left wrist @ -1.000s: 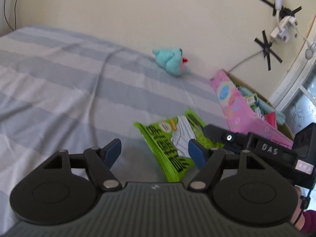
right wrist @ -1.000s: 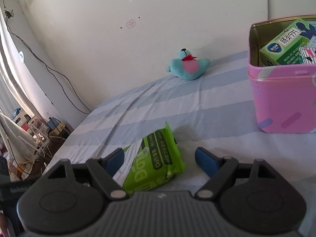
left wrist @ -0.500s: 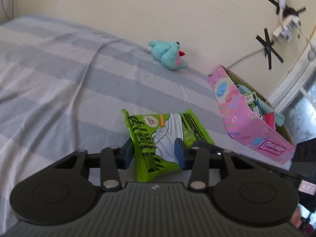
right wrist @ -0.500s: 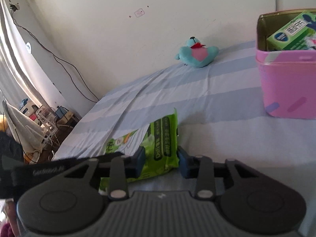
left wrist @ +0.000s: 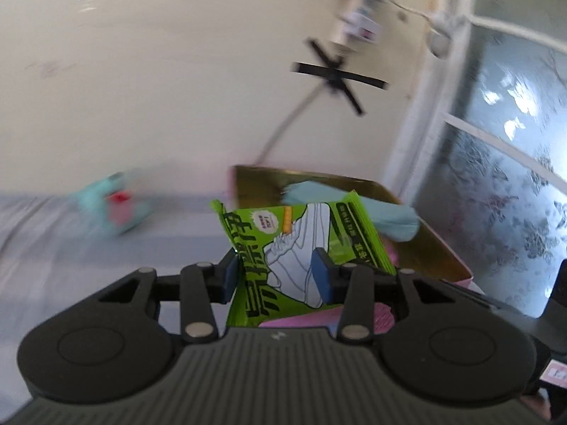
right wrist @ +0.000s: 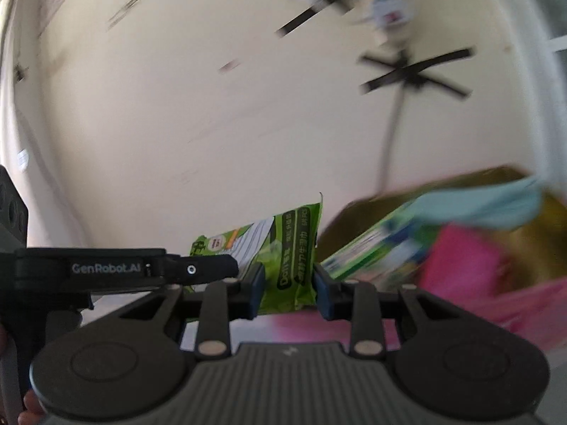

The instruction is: Organize objects

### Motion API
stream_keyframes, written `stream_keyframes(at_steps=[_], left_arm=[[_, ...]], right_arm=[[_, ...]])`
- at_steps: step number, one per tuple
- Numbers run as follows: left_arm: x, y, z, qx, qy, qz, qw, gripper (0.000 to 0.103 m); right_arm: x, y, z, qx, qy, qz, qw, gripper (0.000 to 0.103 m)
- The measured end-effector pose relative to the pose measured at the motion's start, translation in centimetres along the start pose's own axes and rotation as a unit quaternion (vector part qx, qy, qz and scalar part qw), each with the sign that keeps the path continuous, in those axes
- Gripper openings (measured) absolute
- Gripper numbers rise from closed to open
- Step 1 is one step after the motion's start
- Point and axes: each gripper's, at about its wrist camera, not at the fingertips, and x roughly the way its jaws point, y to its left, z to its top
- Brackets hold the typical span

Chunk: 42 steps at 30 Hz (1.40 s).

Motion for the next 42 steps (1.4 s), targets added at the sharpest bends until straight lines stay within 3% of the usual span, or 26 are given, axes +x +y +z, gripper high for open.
stream_keyframes(at_steps=[5,9,13,17,22,32,39,42], left_arm=[[6.0,-3.7,2.0,0.024,0.019,-0.009,0.9995,0.045],[10.5,-4.4,2.5,0.013,0.052,0.014,0.9985,0.045],[12.6,-5.2,2.3,0.008,0.061,0.006,0.9981,0.045],[13.4,-7.6,2.2,0.028,0.063,-0.004,0.9976,0.046],[11.8,-8.5,1.6,0.069,0.041,0.039,0.996,0.062],[5.5,-6.2,0.6,0.087,0.02,0.117,0.9891,0.066],[2.1,-4.2,-0.9,0.085,0.019,0.139,0.9864,0.069],[1.0,-3.3,-1.6,0.081,0.018,0.145,0.986,0.069]], right_arm=[[3.0,-5.3,2.6,0.029,0.012,-0.033,0.999,0.029],[6.0,-7.8,3.5,0.026,0.035,-0.058,0.997,0.03],[5.5,-8.9,3.5,0.009,0.013,-0.096,0.995,0.031],[3.9,-10.8,3.6,0.033,-0.006,-0.116,0.993,0.034],[2.8,-11.7,3.6,0.068,-0.027,-0.099,0.992,0.047],[1.1,-7.7,2.1,0.039,-0.019,-0.062,0.997,0.053],[-3.8,-5.6,-0.3,0.055,-0.06,-0.081,0.993,0.055],[-5.2,-4.9,-1.0,0.061,-0.057,-0.087,0.993,0.057]])
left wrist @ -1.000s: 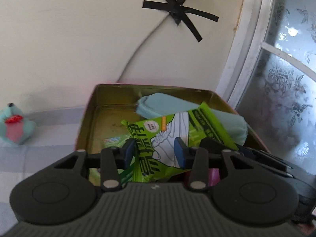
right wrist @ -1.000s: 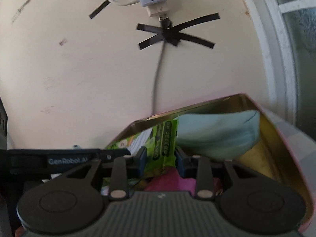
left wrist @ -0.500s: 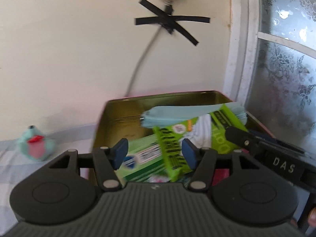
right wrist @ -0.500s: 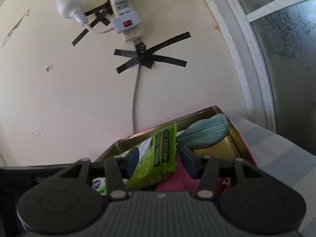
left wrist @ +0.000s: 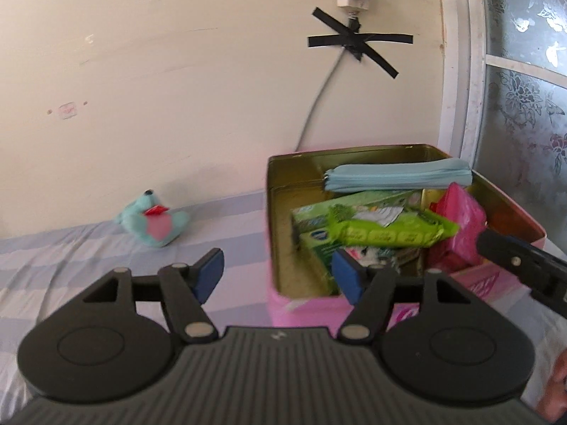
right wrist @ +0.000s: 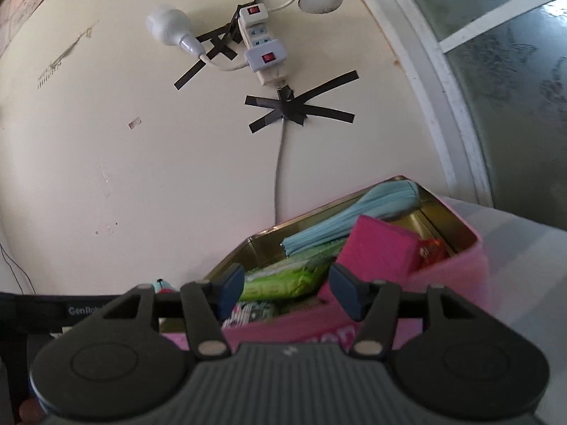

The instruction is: Organize objects

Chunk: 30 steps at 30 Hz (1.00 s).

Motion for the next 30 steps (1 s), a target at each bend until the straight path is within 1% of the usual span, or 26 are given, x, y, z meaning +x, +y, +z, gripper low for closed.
stream_keyframes(at_steps=[4,9,19,30], left_arm=[[-0.7,1.4,-1.1,-0.013,0.007,0.002,0.9999,0.069],[-1.5,3.3,-2.5,-0.024,0.01,0.014,0.9996,0.07],[-1.3,7.8,-4.4,-0.05,0.026,0.04,0.9976,0.07],[0.0,12.0,-6.9,-0.066,0.048,0.079,0.9936,0.07]], right_arm=[[-0.4,0.7,-0.5,0.004,0.028,-0.003,1.0,0.057],[0.1,2.1,-0.9,0.006,0.053,0.01,0.999,0.057],[1.4,7.3,-2.8,-0.057,0.095,0.042,0.993,0.058],[2.9,11.5,-5.8,-0.109,0.14,0.065,0.982,0.059]])
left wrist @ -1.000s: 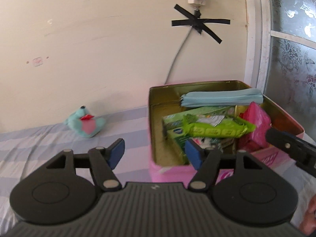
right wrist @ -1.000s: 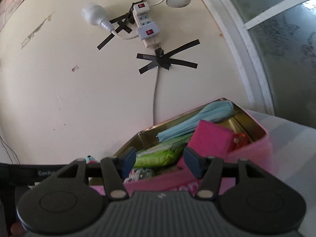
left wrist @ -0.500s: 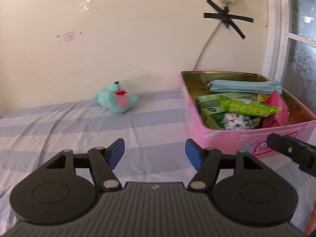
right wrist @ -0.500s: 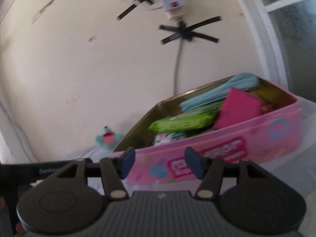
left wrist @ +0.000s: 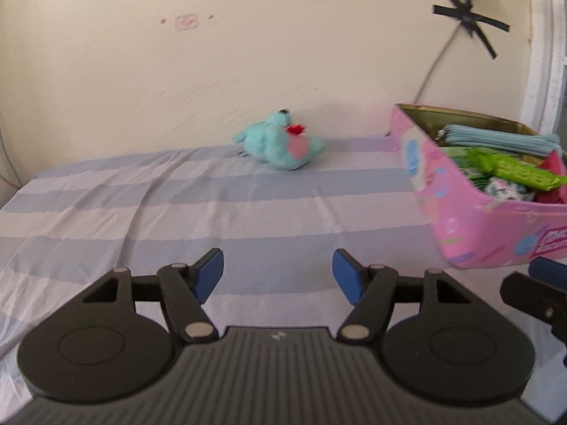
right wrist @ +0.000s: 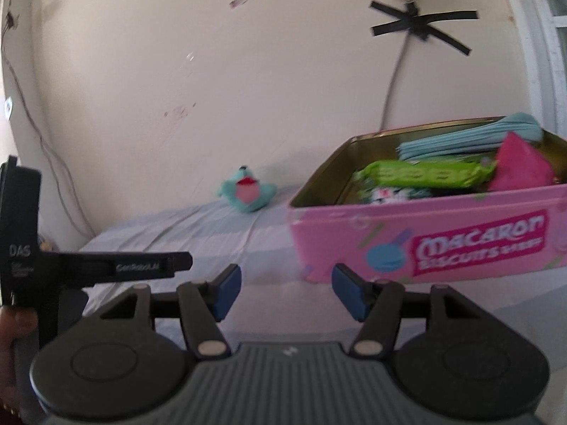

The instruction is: Organize objects

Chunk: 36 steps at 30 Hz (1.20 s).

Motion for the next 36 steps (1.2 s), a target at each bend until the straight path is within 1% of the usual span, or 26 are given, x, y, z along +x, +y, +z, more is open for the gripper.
stream_keyframes(at_steps=[8,11,15,18,22,24,29,30,31,36], left_arm=[[1.5,2.4,-1.0,-0.009,0.007,0.024,0.9996,0.07],[1.9,3.1,-1.3,-0.011,0.007,0.028,0.9995,0.07],[2.6,3.9,-1.6,-0.025,0.011,0.027,0.9993,0.07],[2.8,4.2,-1.8,-0.038,0.017,0.019,0.999,0.07],[2.9,4.4,-1.8,-0.042,0.014,0.012,0.9989,0.07],[2.9,4.5,-1.8,-0.045,0.014,0.009,0.9989,0.071],[2.9,4.8,-1.9,-0.052,0.015,0.004,0.9985,0.072],[2.9,4.8,-1.9,-0.052,0.015,0.003,0.9986,0.073],[2.9,4.8,-1.9,-0.052,0.014,0.002,0.9986,0.078],[2.7,4.7,-2.0,-0.049,0.007,0.001,0.9988,0.078]], right_arm=[[1.5,2.0,-0.8,-0.023,0.027,0.007,0.999,0.059],[2.0,2.4,-1.0,-0.027,0.035,0.006,0.999,0.059],[2.6,2.8,-1.3,-0.031,0.047,0.006,0.998,0.059],[3.1,3.1,-1.4,-0.035,0.056,0.006,0.998,0.059],[3.7,3.3,-1.6,-0.036,0.069,0.004,0.997,0.063],[3.7,3.2,-1.7,-0.033,0.072,0.006,0.997,0.065],[3.8,3.1,-1.8,-0.029,0.072,0.011,0.997,0.068],[3.9,3.1,-1.8,-0.03,0.072,0.011,0.997,0.069],[4.0,3.2,-1.8,-0.031,0.072,0.01,0.997,0.069],[3.9,3.4,-1.9,-0.038,0.072,0.006,0.997,0.07]])
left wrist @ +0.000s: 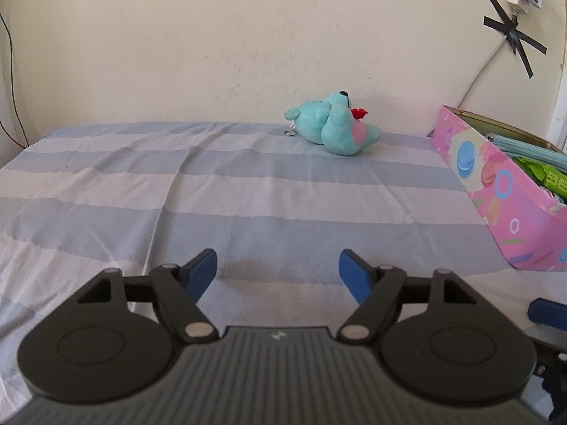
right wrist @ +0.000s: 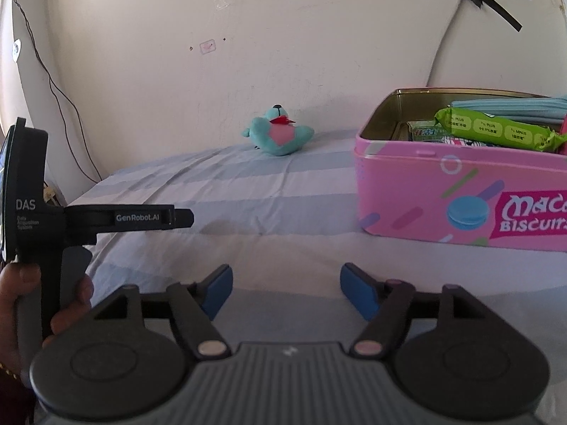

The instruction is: Organize objects

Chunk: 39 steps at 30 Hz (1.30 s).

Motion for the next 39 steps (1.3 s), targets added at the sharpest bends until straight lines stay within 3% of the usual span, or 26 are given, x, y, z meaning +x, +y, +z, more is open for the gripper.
stream_keyframes(at_steps=[9,13,22,29,35,39], left_arm=[[-0.1,0.2,0.0,-0.008,-0.001,-0.002,1.0,0.078],[-0.2,0.7,0.1,-0.018,0.0,-0.002,0.9998,0.078],[0.3,3.0,0.7,-0.04,0.009,0.034,0.9986,0.078],[0.5,4.0,1.0,-0.057,0.017,0.034,0.9977,0.078],[0.5,4.2,1.0,-0.06,0.018,0.032,0.9975,0.078],[0.5,4.1,0.9,-0.066,0.025,0.022,0.9973,0.079]], right_arm=[[0.5,1.0,0.2,-0.029,0.009,-0.016,0.999,0.072],[1.5,1.8,1.4,-0.036,0.014,-0.004,0.999,0.072],[7.6,3.1,6.2,-0.016,0.039,-0.001,0.999,0.071],[13.6,4.0,9.0,-0.01,0.05,-0.027,0.998,0.079],[18.0,4.9,12.0,-0.046,0.015,-0.069,0.996,0.098],[21.1,4.6,13.9,-0.029,0.011,-0.092,0.995,0.099]])
